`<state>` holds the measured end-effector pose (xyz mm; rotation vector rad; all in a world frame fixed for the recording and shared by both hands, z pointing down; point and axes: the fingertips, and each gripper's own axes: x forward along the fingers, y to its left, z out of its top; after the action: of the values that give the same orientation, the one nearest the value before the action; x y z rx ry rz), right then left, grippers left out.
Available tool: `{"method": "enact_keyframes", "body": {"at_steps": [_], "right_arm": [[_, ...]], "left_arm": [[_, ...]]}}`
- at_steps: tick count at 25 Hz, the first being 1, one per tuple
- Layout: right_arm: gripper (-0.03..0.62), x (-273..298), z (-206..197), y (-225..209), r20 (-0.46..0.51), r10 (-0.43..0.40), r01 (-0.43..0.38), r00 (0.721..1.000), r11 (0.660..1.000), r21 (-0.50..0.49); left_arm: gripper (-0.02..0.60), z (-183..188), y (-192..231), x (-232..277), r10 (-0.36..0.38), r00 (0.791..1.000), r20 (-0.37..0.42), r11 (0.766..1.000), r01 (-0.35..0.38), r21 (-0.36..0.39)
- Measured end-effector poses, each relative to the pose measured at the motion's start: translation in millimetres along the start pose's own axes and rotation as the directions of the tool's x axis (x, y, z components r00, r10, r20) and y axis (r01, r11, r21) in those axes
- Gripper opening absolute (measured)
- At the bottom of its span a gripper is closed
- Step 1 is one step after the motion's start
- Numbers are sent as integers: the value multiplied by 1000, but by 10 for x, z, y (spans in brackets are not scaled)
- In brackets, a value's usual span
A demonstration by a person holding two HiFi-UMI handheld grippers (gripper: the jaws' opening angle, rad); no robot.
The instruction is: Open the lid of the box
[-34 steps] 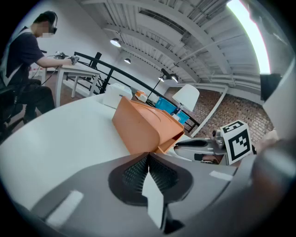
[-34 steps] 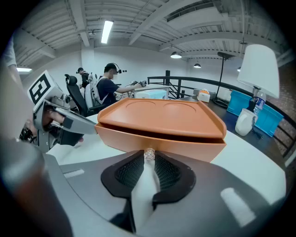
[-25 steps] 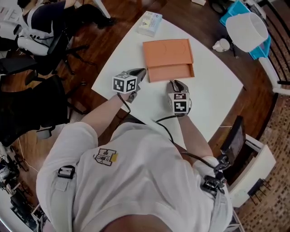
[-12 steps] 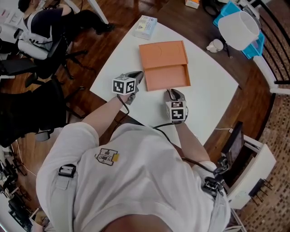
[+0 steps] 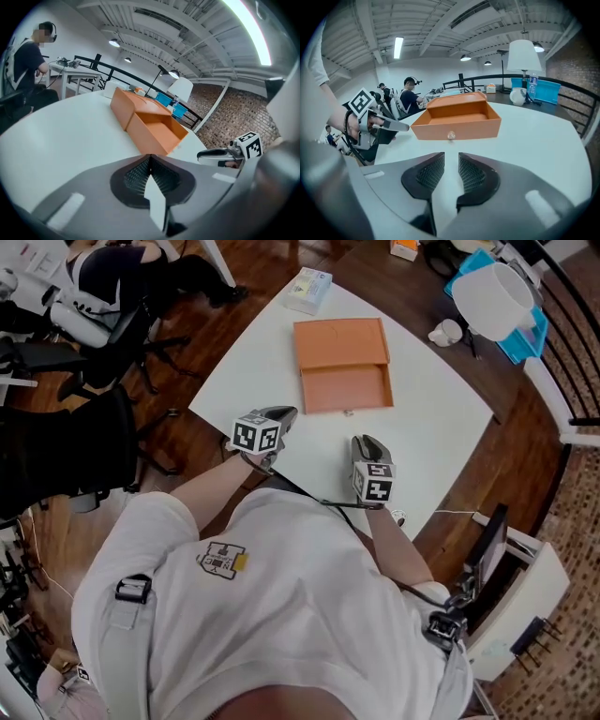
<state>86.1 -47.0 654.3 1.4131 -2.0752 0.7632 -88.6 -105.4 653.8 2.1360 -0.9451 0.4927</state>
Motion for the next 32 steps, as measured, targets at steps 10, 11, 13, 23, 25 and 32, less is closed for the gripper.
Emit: {"method": "enact_keyframes", "body": {"at_steps": [10, 11, 13, 23, 25, 32], "right_arm": [[47, -598, -721, 74, -27, 44, -45, 999, 999, -23], [40, -643, -790, 60, -32, 42, -42, 999, 999, -28], [18, -720, -903, 17, -42, 34, -35, 999, 999, -30], [-2, -824, -910, -99, -12, 32, -32, 999, 999, -17], [-2, -808, -899, -109, -10, 35, -35, 999, 999, -2], [-2, -789, -859, -136, 13, 33, -33, 999, 999, 8]], "left_arm": [[1, -895, -1196, 56, -114, 989, -96, 976, 130, 173], [0, -963, -1265, 79, -117, 987, -109, 973, 136, 186], [0, -1080, -1352, 123, -113, 985, -130, 971, 137, 196], [0, -1137, -1340, 188, -90, 987, -130, 977, 113, 181], [0, -1115, -1312, 194, -85, 988, -128, 979, 107, 174], [0, -1094, -1299, 210, -83, 989, -124, 979, 105, 176]]}}
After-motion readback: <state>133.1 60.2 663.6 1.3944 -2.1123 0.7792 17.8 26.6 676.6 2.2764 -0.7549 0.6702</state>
